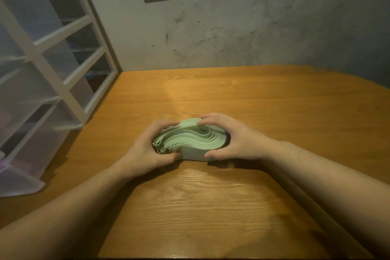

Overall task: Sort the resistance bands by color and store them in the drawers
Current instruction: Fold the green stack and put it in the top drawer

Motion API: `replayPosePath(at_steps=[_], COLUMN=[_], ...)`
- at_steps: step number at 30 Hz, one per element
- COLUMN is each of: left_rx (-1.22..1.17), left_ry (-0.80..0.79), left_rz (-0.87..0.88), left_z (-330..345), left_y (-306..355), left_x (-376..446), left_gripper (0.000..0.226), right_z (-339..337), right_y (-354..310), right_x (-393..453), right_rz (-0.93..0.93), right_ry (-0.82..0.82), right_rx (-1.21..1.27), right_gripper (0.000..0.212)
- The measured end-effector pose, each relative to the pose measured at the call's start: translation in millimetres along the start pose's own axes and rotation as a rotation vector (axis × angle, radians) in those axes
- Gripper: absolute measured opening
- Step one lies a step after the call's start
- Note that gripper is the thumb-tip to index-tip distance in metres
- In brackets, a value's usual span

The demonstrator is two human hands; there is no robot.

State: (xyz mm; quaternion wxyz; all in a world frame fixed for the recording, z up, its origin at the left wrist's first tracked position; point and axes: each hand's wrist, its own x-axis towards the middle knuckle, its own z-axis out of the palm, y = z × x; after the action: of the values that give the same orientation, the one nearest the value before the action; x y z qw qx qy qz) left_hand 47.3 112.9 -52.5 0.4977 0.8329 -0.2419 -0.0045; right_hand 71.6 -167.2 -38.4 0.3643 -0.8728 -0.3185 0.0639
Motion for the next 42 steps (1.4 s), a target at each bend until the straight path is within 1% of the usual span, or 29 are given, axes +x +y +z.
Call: replayPosePath(at_steps=[1, 3, 5, 7, 9, 11, 12, 14, 17, 21, 24, 26, 28, 30, 32, 35, 37, 39, 42], left_rx=[0.006, 0.038, 0.045, 0.063, 0.084, 0.075, 0.069, 0.06, 0.069, 0.076, 0.095, 0.127, 0.197, 0.259, 0.292, 0.394, 0.463, 0.568, 0.747], left_ry=[0.018, 0.028, 0.02, 0.012, -0.012, -0.032, -0.032, -0.038, -0.071, -0.074, -0.074, -0.088, -0.118, -0.154, -0.192, -0.219, -0.228, -0.258, -0.299], left_rz=[0.025, 0.075, 0.066, 0.063, 0.063, 0.062, 0.068, 0.077, 0.05, 0.033, 0.048, 0.046, 0.069, 0.111, 0.125, 0.126, 0.11, 0.103, 0.094], left_z=[0.4, 1.0, -0.2, -1.0, 0.0, 2.8, 4.0, 4.4, 1.3, -2.3, -4.3, -7.7, -11.9, -17.3, -22.1, -27.2, -31.4, -33.6, -32.3], left_y=[-1.1, -2.8, -3.8, -5.6, -6.8, -6.5, -6.6, -7.8, -8.6, -4.9, -2.5, -1.5, -0.9, -1.3, -2.3, -2.9, -3.4, -1.5, 3.8], left_x=[-1.3, -2.4, -2.4, -2.3, -3.0, -4.2, -4.9, -5.9, -6.1, -4.6, -3.2, -2.9, -2.8, -2.5, -1.0, 2.9, 4.7, 6.4, 7.5], left_gripper=[0.071, 0.069, 0.068, 0.065, 0.061, 0.057, 0.056, 0.057, 0.052, 0.043, 0.046, 0.048, 0.051, 0.061, 0.072, 0.07, 0.071, 0.073, 0.076], right_z=[-0.2, -0.6, -2.3, -4.9, -3.1, 1.4, 3.2, 6.6, 10.1, 11.4, 11.7, 13.1, 12.9, 13.3, 11.6, 4.1, 2.8, 4.5, 6.0], right_y=[1.8, 5.9, 9.3, 9.3, 8.3, 7.5, 6.6, 4.4, 4.4, 6.5, 5.9, 6.1, 6.3, 7.5, 7.5, -3.8, -9.6, -8.9, -6.4], right_x=[-2.0, -4.6, -4.6, -3.8, -3.0, -3.9, -4.5, -4.8, -0.8, 6.0, 6.2, 4.6, 2.0, 0.9, 2.0, 8.1, 12.6, 12.5, 10.3], right_rz=[-0.01, -0.051, -0.077, -0.076, -0.105, -0.073, -0.04, 0.007, 0.038, 0.076, 0.094, 0.073, 0.049, 0.002, -0.038, -0.094, -0.109, -0.085, -0.054], right_ry=[0.013, 0.026, 0.018, 0.023, 0.044, 0.027, 0.007, 0.011, 0.082, 0.131, 0.118, 0.114, 0.085, 0.043, 0.047, 0.07, 0.016, -0.049, -0.064], right_rx=[-0.028, -0.183, -0.346, -0.399, -0.368, -0.28, -0.239, -0.175, -0.112, -0.113, -0.149, -0.188, -0.202, -0.3, -0.451, -0.606, -0.604, -0.522, -0.459], right_gripper=[0.075, 0.074, 0.073, 0.072, 0.061, 0.045, 0.041, 0.04, 0.042, 0.051, 0.048, 0.053, 0.064, 0.073, 0.074, 0.074, 0.073, 0.071, 0.072])
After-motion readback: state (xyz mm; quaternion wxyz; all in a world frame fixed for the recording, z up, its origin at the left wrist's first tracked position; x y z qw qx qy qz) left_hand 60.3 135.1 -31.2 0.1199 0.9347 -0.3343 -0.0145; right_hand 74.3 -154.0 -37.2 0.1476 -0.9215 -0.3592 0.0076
